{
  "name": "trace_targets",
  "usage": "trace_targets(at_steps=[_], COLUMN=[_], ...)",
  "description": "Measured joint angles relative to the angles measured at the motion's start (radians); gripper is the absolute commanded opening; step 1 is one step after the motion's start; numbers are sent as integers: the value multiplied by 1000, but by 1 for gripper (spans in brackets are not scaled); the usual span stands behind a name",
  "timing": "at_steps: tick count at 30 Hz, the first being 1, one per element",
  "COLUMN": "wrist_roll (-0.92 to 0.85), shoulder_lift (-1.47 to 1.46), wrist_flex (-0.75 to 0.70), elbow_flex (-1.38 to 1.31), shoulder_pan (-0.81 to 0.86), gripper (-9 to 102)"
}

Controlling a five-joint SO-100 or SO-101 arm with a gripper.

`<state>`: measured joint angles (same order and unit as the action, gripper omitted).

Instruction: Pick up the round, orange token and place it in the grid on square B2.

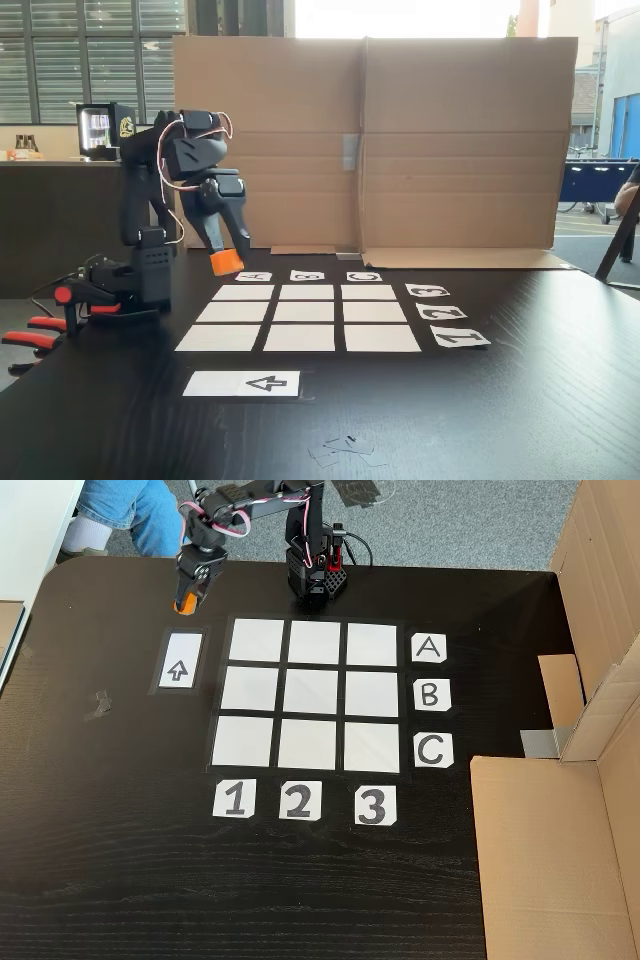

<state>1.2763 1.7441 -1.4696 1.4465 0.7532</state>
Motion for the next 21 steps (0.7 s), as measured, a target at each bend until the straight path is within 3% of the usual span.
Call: trace_targets(at_steps=[14, 21], wrist_roll=[-25, 75], shoulder_lift=[307, 351], wrist_flex=[-81, -84], elbow_flex=[117, 216], shoulder_pan=[-328, -546], gripper=[0, 0])
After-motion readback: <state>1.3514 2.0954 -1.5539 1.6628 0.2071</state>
